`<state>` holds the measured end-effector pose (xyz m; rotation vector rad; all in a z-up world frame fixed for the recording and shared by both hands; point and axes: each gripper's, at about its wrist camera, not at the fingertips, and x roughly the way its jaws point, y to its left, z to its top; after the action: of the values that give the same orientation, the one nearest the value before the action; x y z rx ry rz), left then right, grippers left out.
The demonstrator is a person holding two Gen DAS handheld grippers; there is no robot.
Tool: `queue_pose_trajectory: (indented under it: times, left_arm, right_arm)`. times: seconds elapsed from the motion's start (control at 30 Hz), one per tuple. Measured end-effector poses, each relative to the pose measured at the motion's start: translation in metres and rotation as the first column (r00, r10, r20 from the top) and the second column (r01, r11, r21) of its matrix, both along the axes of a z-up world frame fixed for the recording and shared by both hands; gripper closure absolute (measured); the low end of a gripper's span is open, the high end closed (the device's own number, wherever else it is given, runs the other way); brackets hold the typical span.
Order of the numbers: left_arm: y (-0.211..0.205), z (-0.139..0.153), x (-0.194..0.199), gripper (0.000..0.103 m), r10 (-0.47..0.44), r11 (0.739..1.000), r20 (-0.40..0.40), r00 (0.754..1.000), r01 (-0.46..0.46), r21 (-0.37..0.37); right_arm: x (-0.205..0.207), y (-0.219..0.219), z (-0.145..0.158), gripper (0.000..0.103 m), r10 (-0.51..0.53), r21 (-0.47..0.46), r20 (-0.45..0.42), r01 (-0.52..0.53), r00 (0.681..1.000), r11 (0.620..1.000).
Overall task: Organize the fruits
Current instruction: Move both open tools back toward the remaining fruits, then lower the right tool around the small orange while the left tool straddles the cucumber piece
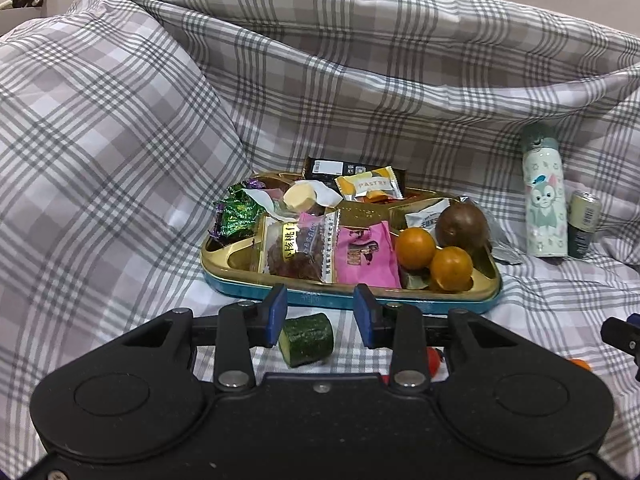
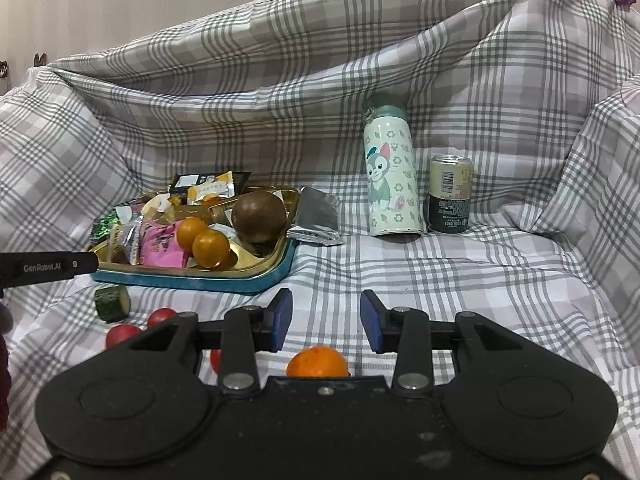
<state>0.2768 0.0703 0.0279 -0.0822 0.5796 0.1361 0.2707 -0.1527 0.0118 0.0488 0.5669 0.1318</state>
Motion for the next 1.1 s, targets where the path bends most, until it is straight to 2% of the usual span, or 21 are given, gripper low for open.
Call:
queue_pose_trajectory:
  times: [0.27, 0.4, 0.57, 0.77, 1.1]
  left_arm:
    - [0.002, -0.021, 0.006, 0.057, -0.003, 1.0, -0.026, 1.0, 0.004, 0.019]
    - [-0.002, -0.024, 0.008, 0.057, -0.009, 0.999, -0.018, 1.0, 0.01, 0.046]
    - [-0.002, -0.033, 0.015, 0.055, -0.008, 0.999, -0.055, 0.998, 0.01, 0.031]
    - [0.003, -0.03, 0.009, 0.055, 0.039, 0.999, 0.003, 0.999, -0.039, 0.028]
    - [0.01, -0.037, 0.015, 0.055, 0.055, 0.998, -0.049, 0.997, -0.056, -0.025]
  right_arm:
    - [0.0, 0.001, -0.013, 0.063, 0.0, -0.026, 0.0, 0.0, 1.0, 1.0]
    - [0.002, 0.002, -0.018, 0.062, 0.005, -0.019, -0.026, -0.006, 1.0, 1.0]
    - [0.004, 0.002, -0.027, 0.062, 0.008, -0.022, -0.065, -0.009, 0.998, 1.0]
    - [0.005, 0.001, -0.031, 0.062, 0.011, -0.012, -0.087, -0.013, 0.996, 1.0]
    - [-0.011, 0.021, -0.034, 0.062, 0.086, -0.16, -0.016, -0.087, 0.996, 0.983]
